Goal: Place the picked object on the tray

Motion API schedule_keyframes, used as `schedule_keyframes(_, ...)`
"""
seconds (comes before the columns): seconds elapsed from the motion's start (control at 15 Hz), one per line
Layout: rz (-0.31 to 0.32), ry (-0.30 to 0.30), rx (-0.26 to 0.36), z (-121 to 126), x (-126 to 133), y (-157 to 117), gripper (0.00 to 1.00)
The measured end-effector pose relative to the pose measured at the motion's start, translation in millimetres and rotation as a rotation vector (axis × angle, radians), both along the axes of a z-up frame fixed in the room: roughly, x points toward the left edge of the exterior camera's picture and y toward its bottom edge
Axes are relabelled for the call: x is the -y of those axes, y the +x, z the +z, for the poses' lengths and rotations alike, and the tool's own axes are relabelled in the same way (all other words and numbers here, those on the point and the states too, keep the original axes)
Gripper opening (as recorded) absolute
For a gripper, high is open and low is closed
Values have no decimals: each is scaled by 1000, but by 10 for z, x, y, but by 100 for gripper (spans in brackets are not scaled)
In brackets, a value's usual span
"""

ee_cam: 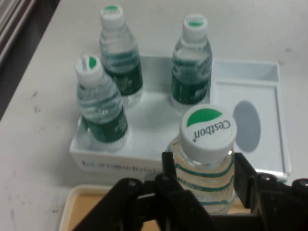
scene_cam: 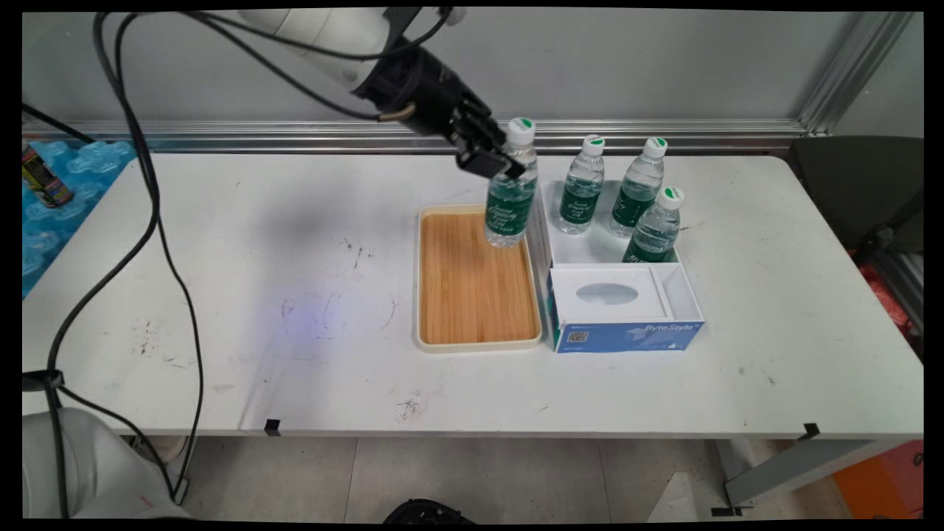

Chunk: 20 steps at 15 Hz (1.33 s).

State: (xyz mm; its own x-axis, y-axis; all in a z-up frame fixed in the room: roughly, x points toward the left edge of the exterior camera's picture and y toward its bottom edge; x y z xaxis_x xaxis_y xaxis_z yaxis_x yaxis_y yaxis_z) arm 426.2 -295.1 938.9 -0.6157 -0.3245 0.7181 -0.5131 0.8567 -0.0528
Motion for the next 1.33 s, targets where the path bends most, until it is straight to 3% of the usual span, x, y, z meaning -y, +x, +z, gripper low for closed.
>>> schedule_keyframes(0.6, -23, 0, 25, -423, -183, 77, 0)
schedule_keyframes(1.33, -50, -13, 10, -938, -160, -53, 0)
